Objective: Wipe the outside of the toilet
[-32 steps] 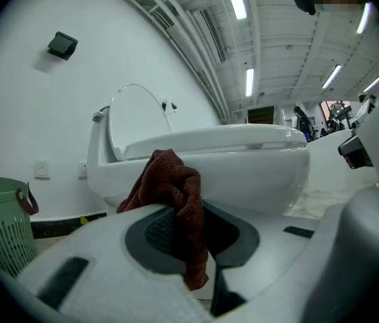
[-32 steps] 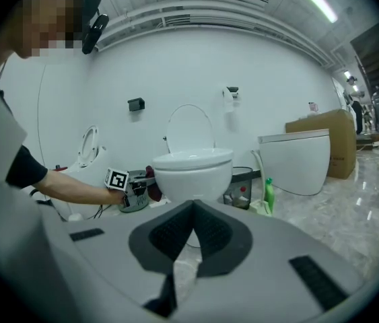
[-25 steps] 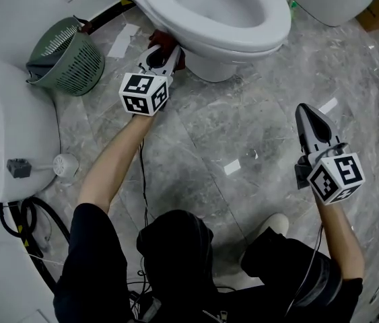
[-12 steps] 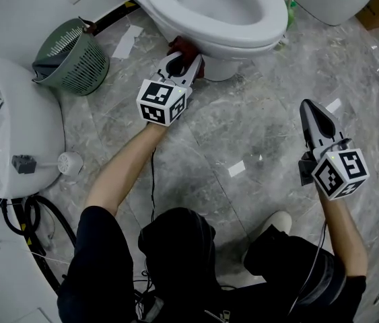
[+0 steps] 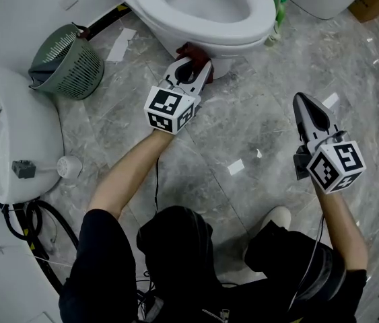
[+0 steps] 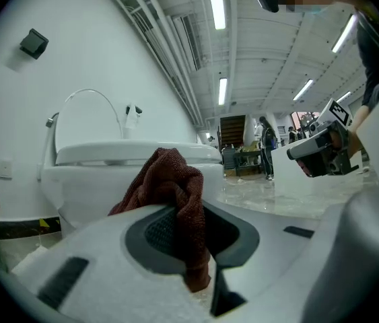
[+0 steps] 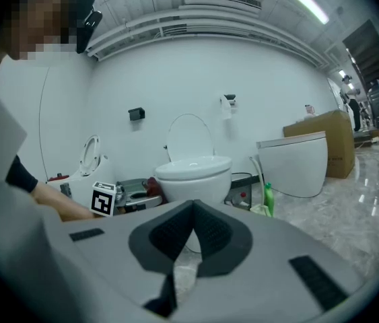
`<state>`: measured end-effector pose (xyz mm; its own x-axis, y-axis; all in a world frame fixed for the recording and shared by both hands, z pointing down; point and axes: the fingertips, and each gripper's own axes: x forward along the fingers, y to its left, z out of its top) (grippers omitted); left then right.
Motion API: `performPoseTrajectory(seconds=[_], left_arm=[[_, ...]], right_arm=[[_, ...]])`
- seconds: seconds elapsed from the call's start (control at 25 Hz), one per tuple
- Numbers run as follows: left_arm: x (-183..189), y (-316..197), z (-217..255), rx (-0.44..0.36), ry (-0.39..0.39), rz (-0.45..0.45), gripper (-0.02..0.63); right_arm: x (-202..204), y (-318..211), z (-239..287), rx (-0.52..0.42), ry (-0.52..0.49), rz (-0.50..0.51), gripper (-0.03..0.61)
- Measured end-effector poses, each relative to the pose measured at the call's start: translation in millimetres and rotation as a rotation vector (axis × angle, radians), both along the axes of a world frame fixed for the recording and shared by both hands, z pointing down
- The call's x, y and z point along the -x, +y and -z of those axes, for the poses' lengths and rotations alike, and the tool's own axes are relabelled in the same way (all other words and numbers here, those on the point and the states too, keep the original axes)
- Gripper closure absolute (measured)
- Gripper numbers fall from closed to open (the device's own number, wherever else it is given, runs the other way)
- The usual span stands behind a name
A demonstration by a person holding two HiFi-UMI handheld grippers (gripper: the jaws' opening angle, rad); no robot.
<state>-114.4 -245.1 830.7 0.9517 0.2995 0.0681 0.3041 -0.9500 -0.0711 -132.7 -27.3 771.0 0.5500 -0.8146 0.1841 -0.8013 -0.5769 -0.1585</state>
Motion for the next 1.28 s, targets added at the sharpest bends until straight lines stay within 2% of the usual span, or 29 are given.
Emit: performPoseTrajectory(seconds=[0.16,0.32,0.52,0.64,0.84,1.12,1.28], left_arm=[[-6,34,1,0.005,-0.03,-0.05,0.554],[-12,59,10,0.03,-0.117,-0.078,0.554],[3,68,63,0.033,-0.184,-0.045,0.554],[17,77,116,0.017,-0.233,-0.029,0.552],[34,95,236,-0.014,-0.281,-0.02,0.552],[37,118,402,0.033,-0.328,0.136,0.552],[29,138,488,0.059,-0.315,0.236,0.552]], right_arm=[[-8,-3,4,-0.018,-0.002,-0.005,0.577],[-23,-6,23,-0.007,0.003,-0.024,0.577],[-28,-4,93,-0.013,-0.026,-0.033,0.577],[-28,0,145,-0.021,-0.083,-0.044,0.577],[-28,19,253,0.002,-0.128,-0.032,0.577],[-38,66,423,-0.013,-0.171,0.008,0.577],[-51,97,506,0.001,-0.171,0.051,0.577]])
